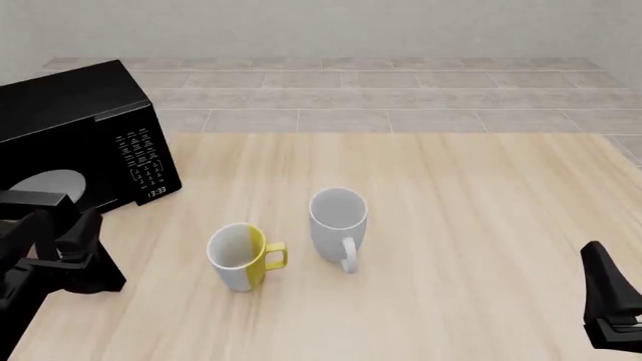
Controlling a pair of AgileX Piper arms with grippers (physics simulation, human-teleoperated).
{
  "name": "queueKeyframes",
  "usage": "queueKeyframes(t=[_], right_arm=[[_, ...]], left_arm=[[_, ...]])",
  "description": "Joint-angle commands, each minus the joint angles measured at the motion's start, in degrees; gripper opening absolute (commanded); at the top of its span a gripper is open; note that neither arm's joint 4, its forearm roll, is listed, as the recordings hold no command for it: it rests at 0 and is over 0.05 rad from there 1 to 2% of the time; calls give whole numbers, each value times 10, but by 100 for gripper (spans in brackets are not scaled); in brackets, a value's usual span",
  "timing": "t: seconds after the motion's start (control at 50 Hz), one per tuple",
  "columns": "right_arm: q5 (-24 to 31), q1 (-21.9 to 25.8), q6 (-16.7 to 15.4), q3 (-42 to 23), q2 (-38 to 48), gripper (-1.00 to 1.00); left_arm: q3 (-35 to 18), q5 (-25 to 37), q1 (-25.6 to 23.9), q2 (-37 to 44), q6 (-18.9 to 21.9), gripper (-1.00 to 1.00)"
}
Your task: Close the microwave.
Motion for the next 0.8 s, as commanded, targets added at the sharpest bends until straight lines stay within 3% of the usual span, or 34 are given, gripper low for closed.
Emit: queueKeyframes(t=[0.02,0.46,0.8], right_arm=[[-2,-2,0,0,0,100],[3,1,0,-10,0,100],[5,2,2,-14,0,100]], left_arm=[[-7,-16,-4,53,6,100],[-17,-13,-4,64,6,100],[-24,-46,-4,113,1,100]])
